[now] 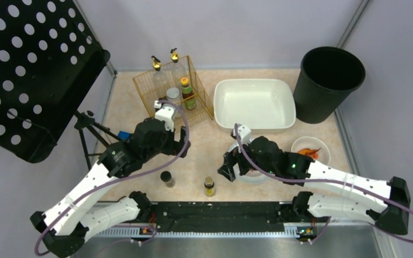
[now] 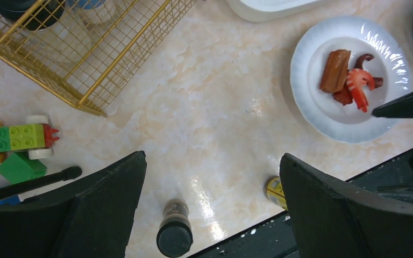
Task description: Clear the kitchen counter
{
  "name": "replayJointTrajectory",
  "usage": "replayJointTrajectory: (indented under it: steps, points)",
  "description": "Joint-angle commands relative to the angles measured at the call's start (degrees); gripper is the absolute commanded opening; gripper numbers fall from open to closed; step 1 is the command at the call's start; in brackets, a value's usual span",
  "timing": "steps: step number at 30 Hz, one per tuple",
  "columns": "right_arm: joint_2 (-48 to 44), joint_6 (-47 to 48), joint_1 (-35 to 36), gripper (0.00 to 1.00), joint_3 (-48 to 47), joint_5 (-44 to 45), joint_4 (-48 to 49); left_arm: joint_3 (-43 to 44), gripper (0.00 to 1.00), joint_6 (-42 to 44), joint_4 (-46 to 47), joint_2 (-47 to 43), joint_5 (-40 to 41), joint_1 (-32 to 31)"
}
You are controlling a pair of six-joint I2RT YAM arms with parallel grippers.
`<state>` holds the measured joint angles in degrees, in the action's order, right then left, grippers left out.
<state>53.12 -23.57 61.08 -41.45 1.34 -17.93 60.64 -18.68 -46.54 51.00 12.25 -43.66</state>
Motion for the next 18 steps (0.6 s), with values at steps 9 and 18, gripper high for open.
replayJointTrajectory:
  steps: [9, 18]
  points:
    - [10.66, 5.05, 13.80, 0.88, -9.91, 7.04, 1.02, -2.31, 0.99, -7.52, -1.53, -9.19, 5.59, -0.11]
    - [19.03, 4.94, 19.16, 0.86, -13.35, 11.81, -0.92, -3.02, 0.99, -7.95, -3.89, -13.65, 6.43, -0.11]
